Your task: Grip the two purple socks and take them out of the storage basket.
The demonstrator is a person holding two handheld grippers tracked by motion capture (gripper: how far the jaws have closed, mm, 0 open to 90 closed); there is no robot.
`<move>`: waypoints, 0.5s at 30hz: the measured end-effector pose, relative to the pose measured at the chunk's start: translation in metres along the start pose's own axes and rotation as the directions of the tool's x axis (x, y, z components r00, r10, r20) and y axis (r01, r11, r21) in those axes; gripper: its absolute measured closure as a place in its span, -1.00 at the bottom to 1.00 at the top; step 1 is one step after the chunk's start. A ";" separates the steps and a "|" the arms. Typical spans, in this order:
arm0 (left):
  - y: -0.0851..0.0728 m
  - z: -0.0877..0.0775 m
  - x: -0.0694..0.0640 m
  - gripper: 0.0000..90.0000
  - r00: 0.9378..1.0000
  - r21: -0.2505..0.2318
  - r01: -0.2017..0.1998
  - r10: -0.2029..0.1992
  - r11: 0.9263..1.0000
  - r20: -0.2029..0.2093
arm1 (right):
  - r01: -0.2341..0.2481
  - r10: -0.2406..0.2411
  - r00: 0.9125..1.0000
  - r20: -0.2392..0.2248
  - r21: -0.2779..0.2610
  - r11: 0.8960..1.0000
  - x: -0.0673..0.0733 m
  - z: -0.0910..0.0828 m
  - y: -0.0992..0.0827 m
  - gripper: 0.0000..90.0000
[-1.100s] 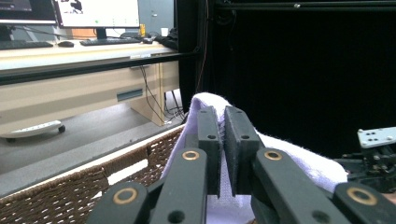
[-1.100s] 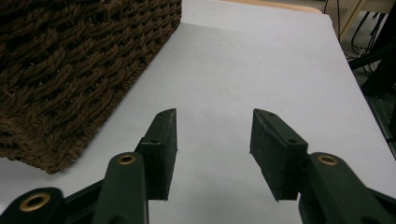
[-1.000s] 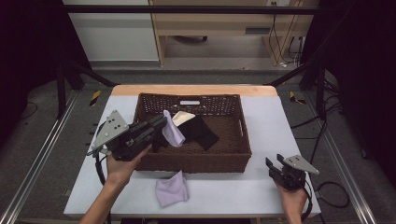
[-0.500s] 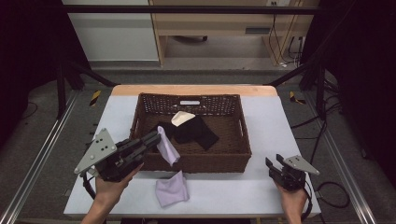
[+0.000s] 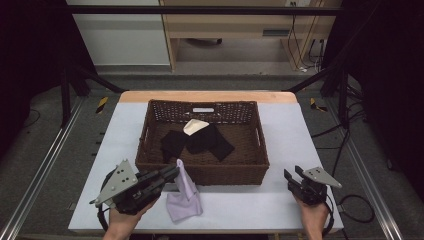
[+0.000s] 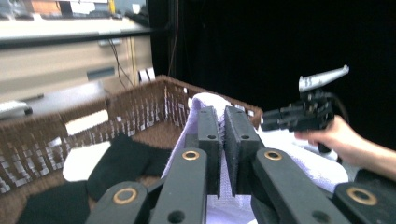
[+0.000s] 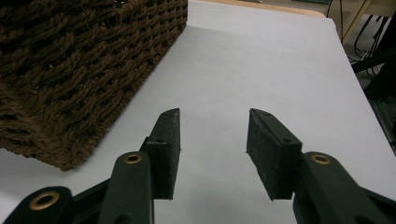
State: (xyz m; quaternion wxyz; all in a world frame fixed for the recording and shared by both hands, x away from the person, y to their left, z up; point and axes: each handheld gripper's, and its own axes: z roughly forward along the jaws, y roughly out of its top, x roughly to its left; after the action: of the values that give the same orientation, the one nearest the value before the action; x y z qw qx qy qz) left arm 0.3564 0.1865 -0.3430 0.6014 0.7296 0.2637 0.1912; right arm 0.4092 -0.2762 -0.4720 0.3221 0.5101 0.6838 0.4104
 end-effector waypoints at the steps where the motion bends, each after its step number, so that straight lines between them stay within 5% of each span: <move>1: -0.010 0.004 -0.001 0.88 1.000 0.032 0.008 -0.008 0.999 0.003 | 0.003 -0.003 1.000 0.000 0.000 1.000 0.000 0.000 0.000 0.22; 7: -0.034 0.017 -0.002 0.88 1.000 0.103 0.024 -0.025 0.994 0.010 | 0.000 0.000 1.000 -0.002 0.006 1.000 0.001 0.000 -0.001 0.22; 15: -0.064 0.046 -0.005 0.88 1.000 0.217 0.011 -0.012 0.976 0.001 | 0.007 -0.007 1.000 -0.002 0.013 1.000 0.002 0.001 -0.002 0.21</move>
State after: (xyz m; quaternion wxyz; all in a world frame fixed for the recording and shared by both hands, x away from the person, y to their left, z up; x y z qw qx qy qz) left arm 0.3697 0.1569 -0.4150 0.5196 0.7895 0.2865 0.1570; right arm 0.4088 -0.2745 -0.4742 0.3197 0.5094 0.6884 0.4054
